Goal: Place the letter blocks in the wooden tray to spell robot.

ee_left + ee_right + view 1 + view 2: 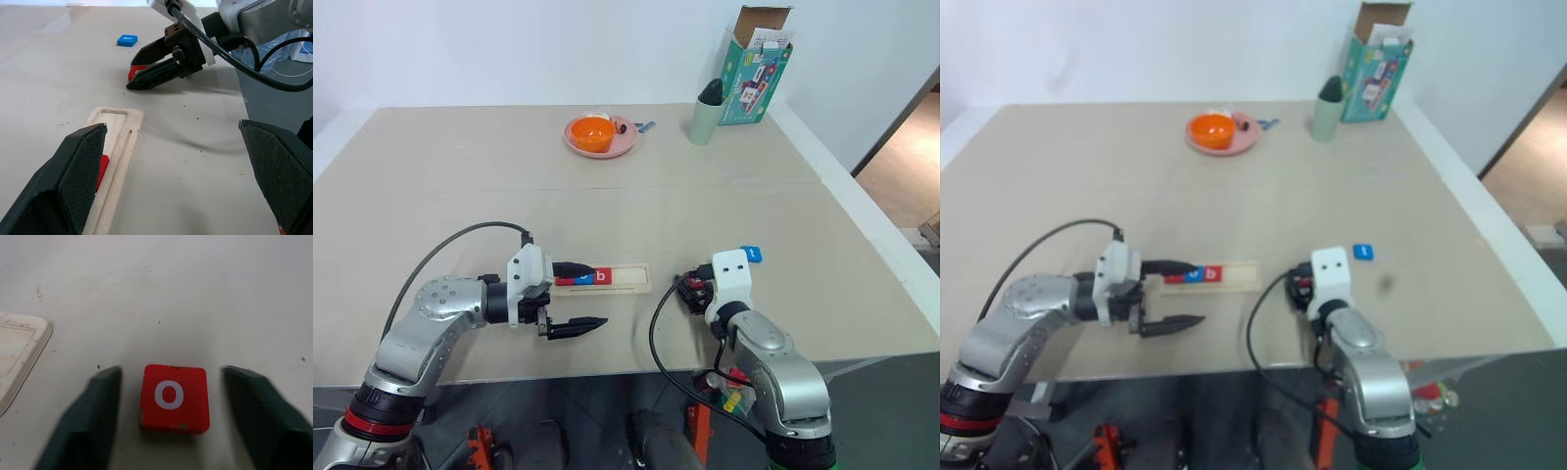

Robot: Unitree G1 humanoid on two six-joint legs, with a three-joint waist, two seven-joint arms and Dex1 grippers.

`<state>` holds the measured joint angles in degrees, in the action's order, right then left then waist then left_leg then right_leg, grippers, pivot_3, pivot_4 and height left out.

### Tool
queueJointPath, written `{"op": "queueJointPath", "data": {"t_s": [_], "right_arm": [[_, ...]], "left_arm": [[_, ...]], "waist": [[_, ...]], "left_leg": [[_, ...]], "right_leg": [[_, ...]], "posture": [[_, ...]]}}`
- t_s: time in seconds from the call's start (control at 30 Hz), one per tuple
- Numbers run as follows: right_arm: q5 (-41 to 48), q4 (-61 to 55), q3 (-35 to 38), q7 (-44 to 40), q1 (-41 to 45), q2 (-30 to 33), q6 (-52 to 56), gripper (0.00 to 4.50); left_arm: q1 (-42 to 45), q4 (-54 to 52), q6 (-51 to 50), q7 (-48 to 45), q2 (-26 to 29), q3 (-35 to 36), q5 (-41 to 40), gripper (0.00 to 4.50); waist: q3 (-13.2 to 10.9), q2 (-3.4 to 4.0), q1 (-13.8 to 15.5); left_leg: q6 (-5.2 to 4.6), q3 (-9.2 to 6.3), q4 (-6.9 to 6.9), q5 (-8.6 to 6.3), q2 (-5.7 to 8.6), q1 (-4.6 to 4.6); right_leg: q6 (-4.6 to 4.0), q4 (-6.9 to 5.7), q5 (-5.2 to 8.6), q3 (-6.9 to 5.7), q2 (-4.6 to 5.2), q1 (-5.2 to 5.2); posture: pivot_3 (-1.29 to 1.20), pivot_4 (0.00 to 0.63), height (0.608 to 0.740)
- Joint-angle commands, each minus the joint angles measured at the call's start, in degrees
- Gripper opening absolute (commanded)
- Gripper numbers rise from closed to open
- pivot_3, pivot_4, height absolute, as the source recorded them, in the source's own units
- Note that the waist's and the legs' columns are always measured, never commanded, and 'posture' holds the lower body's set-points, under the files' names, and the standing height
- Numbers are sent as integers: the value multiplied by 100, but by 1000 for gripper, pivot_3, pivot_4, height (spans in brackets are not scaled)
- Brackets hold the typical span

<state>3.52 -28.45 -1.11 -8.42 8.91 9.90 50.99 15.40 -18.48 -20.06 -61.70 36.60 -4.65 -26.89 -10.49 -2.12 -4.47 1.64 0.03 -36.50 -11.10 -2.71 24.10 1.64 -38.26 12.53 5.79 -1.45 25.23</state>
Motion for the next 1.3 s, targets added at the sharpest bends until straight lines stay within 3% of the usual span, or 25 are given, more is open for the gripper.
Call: {"op": "queueJointPath", "data": {"t_s": [0.03, 0.13, 0.27, 0.4, 0.5, 0.67, 0.8, 1.13, 1.3], "right_arm": [[371, -244, 295, -577, 257, 477, 86, 4450], [884, -78, 561, -1632, 674, 1371, -105, 4450], [1172, 1601, 334, -4129, 1340, 2958, -1846, 4450], [819, 3523, -372, -5939, 1950, 3547, -3850, 4450], [539, 4998, -804, -6843, 2647, 3479, -4903, 4450], [439, 6400, -947, -7171, 3477, 2963, -5567, 4450], [349, 6919, -973, -7362, 3656, 2754, -5822, 4450], [185, 7178, -984, -7637, 3555, 2717, -6242, 1246], [229, 7109, -922, -7621, 3581, 2686, -6223, 1210]], "left_arm": [[62, -61, 152, -40, -23, -21, 22, 4500], [88, -29, 216, -109, -17, -69, 55, 4500], [156, 90, 306, -176, -26, -116, 97, 4500], [154, 122, 346, -189, -34, -133, 99, 4500], [68, 36, 306, -147, -6, -95, 71, 4500], [-24, -85, 269, -82, 35, -60, 57, 4500], [-77, -147, 244, -39, 68, -18, 52, 4500], [-197, -297, 186, 92, 137, 28, 17, 4500], [-147, -257, 202, 115, 106, -24, 51, 4500]], "waist": [[-2, 2, 1], [-5, 7, 2], [-6, 6, 1], [-5, 3, -9], [-9, 7, -36], [-10, 9, -52], [-10, 9, -20], [-10, 10, 5], [-11, 10, 0]], "left_leg": [[0, 0, 0, 0, 0, 1], [0, 4, -2, 0, 3, 3], [-2, 11, -8, 1, 6, -5], [-8, 9, -1, -1, 4, -18], [-11, 11, 6, -2, 3, -23], [-11, 12, 7, -2, 1, -24], [-11, 6, 7, -2, 1, -22], [-10, 11, -2, -2, 7, -38], [-9, 13, -2, 0, 7, -83]], "right_leg": [[0, 0, 0, 0, 0, 0], [1, 6, 0, 5, 3, -1], [4, 14, -2, 10, 3, -11], [3, 15, -2, 7, -1, -21], [6, 13, -4, 13, -6, -18], [30, 10, -18, 16, -9, -17], [32, 8, -18, 13, -8, -20], [13, 8, -6, 18, 1, -39], [4, 9, -3, 21, 0, -85]], "posture": [[0, 150, 740], [0, 150, 740], [0, 150, 740], [0, 150, 740], [0, 150, 740], [0, 150, 740], [0, 150, 740], [0, 150, 740], [0, 150, 740]]}}
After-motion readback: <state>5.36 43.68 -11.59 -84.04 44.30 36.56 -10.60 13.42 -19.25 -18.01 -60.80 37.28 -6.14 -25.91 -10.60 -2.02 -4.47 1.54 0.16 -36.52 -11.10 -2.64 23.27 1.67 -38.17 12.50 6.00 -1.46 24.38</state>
